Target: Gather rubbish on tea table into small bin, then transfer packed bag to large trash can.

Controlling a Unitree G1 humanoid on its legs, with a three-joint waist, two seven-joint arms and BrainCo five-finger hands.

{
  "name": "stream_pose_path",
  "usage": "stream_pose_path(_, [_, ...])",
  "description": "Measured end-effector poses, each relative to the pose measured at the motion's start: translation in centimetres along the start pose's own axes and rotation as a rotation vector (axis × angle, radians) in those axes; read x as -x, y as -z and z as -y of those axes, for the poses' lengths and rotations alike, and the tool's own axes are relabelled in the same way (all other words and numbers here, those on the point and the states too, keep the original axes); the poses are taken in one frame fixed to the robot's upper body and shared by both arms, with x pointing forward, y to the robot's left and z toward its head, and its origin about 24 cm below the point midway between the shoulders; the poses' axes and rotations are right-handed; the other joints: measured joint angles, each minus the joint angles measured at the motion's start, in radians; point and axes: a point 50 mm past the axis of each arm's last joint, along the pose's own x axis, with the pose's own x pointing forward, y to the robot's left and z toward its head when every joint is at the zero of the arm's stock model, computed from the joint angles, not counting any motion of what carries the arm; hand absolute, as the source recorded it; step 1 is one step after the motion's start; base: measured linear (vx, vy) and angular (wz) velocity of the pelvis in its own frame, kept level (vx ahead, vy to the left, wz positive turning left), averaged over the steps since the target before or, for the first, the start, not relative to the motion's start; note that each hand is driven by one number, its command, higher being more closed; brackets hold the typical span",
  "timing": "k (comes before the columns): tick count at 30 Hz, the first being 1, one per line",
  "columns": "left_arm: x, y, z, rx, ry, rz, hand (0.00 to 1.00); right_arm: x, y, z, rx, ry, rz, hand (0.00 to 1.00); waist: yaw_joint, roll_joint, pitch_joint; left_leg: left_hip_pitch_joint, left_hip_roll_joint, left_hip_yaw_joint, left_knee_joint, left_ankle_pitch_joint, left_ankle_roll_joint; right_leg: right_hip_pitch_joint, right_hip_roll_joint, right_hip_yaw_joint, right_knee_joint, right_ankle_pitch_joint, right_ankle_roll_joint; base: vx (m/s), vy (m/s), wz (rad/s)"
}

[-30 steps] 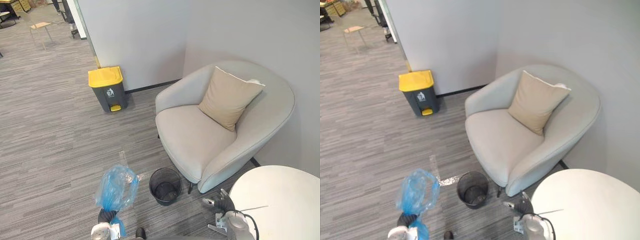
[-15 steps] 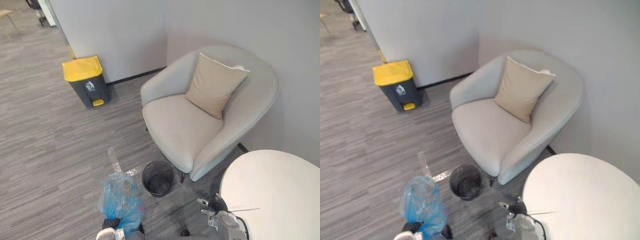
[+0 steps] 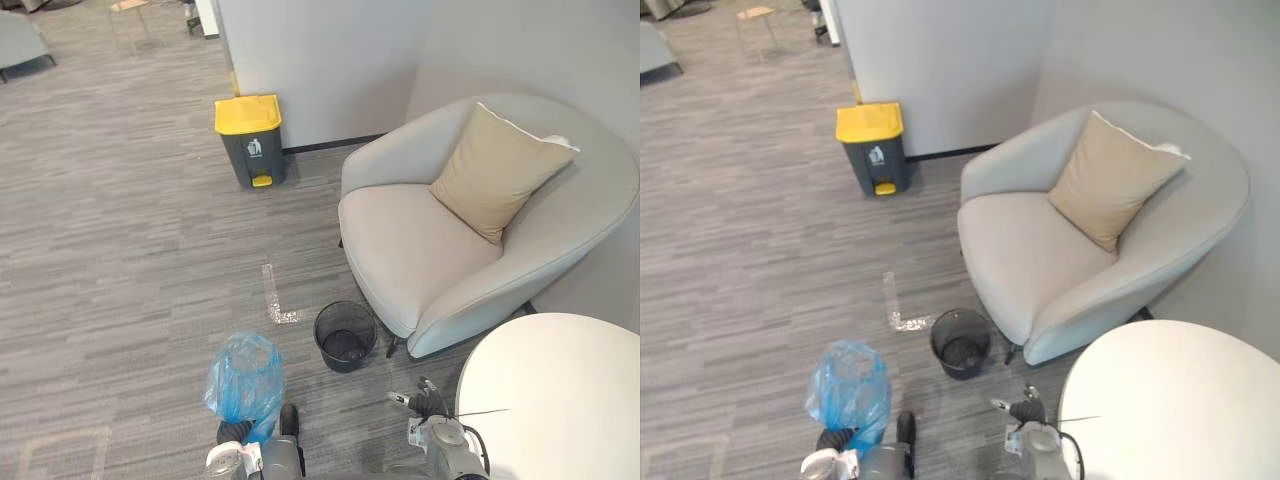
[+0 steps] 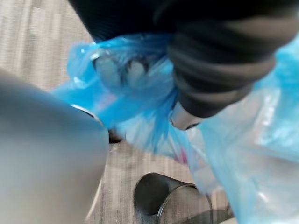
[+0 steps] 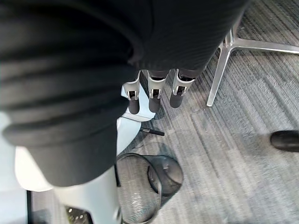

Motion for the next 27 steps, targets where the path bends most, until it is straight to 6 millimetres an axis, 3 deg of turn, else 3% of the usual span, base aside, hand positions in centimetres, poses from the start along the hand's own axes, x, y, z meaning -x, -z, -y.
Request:
stream_pose_path(1, [0.0, 0.0, 0.2, 0.001, 0.004, -0.002, 1.0, 0.1, 0.4, 0.4, 0.004, 0.015, -0.008, 0.0, -0.016, 0.0, -0.001, 0.015, 0.024, 0.029, 0.108, -0.095, 0.002, 0.002, -0.022, -0.039, 0.007, 0.004, 0.007, -0.15, 0.121, 0.64])
stream_pose_path(4, [0.2, 0.3, 1.4, -0.013, 0.042, -0.016, 1.0, 0.4, 1.2, 1.0, 0.001, 0.033, -0.03, 0.0, -0.034, 0.021, -0.013, 0.078, 0.085, 0.108, 0.163, -0.216, -0.015, 0.008, -0.059, -0.099, 0.002, 0.023, 0.044, -0.1, 0.222, 0.64])
stream_pose_path(5, [0.2, 0.2, 1.8, -0.024, 0.056, -0.015, 1.0, 0.4, 1.4, 1.2, -0.008, 0.044, -0.038, 0.0, -0.039, 0.04, -0.019, 0.098, 0.081, 0.118, 0.103, -0.239, -0.051, 0.014, -0.062, -0.112, -0.009, 0.03, 0.069, -0.05, 0.28, 0.62])
stream_pose_path(6, [0.2, 0.3, 1.9, -0.034, 0.062, -0.018, 1.0, 0.4, 1.7, 1.3, -0.017, 0.05, -0.053, 0.0, -0.04, 0.027, -0.019, 0.109, 0.054, 0.124, 0.062, -0.241, -0.053, 0.014, -0.072, -0.11, -0.021, 0.035, 0.088, -0.05, 0.257, 0.54])
stream_pose_path(8, [0.0, 0.5, 0.8, -0.106, 0.05, -0.026, 1.0, 0.7, 2.3, 0.2, -0.036, 0.027, -0.079, 0.0, -0.045, -0.011, -0.033, 0.119, -0.027, 0.112, -0.052, -0.184, -0.018, 0.021, -0.102, -0.103, -0.106, 0.078, 0.097, -0.08, 0.209, 0.46])
stream_pose_path(13, [-0.2, 0.8, -0.7, -0.173, 0.025, -0.034, 1.0, 0.1, 2.2, -0.1, -0.012, 0.017, -0.114, 0.0, -0.044, -0.017, -0.034, 0.117, -0.081, 0.102, -0.048, -0.205, 0.006, 0.045, -0.125, -0.073, -0.165, 0.114, 0.112, -0.04, 0.161, 0.12])
stream_pose_path(15, [-0.2, 1.1, -0.8, -0.174, 0.022, -0.046, 1.0, -0.1, 2.1, -0.1, -0.013, 0.02, -0.123, 0.0, -0.045, -0.014, -0.027, 0.095, -0.096, 0.101, 0.008, -0.248, 0.027, 0.025, -0.152, -0.069, -0.112, 0.08, 0.143, 0.01, 0.143, 0.06])
stream_pose_path(17, [-0.2, 1.0, -0.9, -0.175, 0.022, -0.044, 1.0, -0.1, 2.3, 0.0, -0.021, 0.026, -0.134, 0.0, -0.045, -0.017, -0.025, 0.083, -0.116, 0.082, 0.042, -0.276, 0.037, 0.017, -0.178, -0.065, -0.044, 0.034, 0.145, 0.09, 0.108, 0.35])
stream_pose_path(19, [-0.2, 0.9, -0.8, -0.172, 0.021, -0.041, 1.0, -0.1, 2.3, 0.4, -0.032, 0.039, -0.132, 0.0, -0.063, -0.024, 0.0, 0.093, -0.137, 0.036, 0.065, -0.303, 0.051, -0.007, -0.207, -0.044, 0.128, 0.038, 0.095, 0.14, 0.079, 0.61])
stream_pose_path(20, [-0.3, 0.7, -0.8, -0.167, 0.022, -0.035, 1.0, 0.0, 2.5, 0.5, -0.033, 0.041, -0.139, 0.0, -0.075, -0.01, 0.012, 0.118, -0.13, 0.004, 0.067, -0.31, 0.061, -0.079, -0.201, 0.001, 0.28, 0.067, 0.037, 0.17, 0.074, 0.67])
stream_pose_path(21, [-0.2, 1.0, -0.9, -0.165, 0.02, -0.043, 1.0, 0.1, 2.5, 0.3, -0.04, 0.037, -0.134, 0.0, -0.082, -0.002, 0.019, 0.133, -0.12, -0.034, 0.065, -0.32, 0.063, -0.133, -0.168, 0.042, 0.37, 0.029, 0.055, 0.18, 0.038, 0.65])
stream_pose_path(22, [-0.2, 0.9, -1.1, -0.165, 0.013, -0.042, 1.0, 0.0, 2.3, 0.2, -0.04, 0.034, -0.128, 0.0, -0.083, -0.011, 0.022, 0.145, -0.116, -0.042, 0.062, -0.326, 0.064, -0.151, -0.151, 0.041, 0.383, 0.01, 0.067, 0.22, -0.041, 0.49])
stream_pose_path(23, [-0.3, 0.9, -1.4, -0.168, 0.006, -0.042, 1.0, 0.0, 2.5, 0.2, -0.04, 0.033, -0.135, 0.0, -0.078, -0.034, 0.019, 0.169, -0.118, -0.047, 0.045, -0.334, 0.066, -0.184, -0.133, 0.03, 0.38, -0.01, 0.076, 0.19, -0.065, 0.31])
stream_pose_path(24, [-0.3, 0.9, -1.5, -0.162, 0.002, -0.045, 1.0, 0.1, 2.7, 0.2, -0.041, 0.036, -0.14, 0.0, -0.076, -0.042, 0.021, 0.191, -0.118, -0.059, 0.034, -0.34, 0.065, -0.204, -0.114, 0.014, 0.359, -0.014, 0.077, 0.27, -0.098, 0.29])
stream_pose_path(27, [-0.3, 1.1, -1.3, -0.129, -0.003, -0.062, 1.0, 0.1, 2.8, 0.6, -0.06, 0.051, -0.143, 0.0, -0.086, -0.038, 0.024, 0.276, -0.111, -0.078, -0.023, -0.365, 0.052, -0.275, -0.027, -0.018, 0.189, 0.018, 0.07, 0.39, -0.11, 0.24])
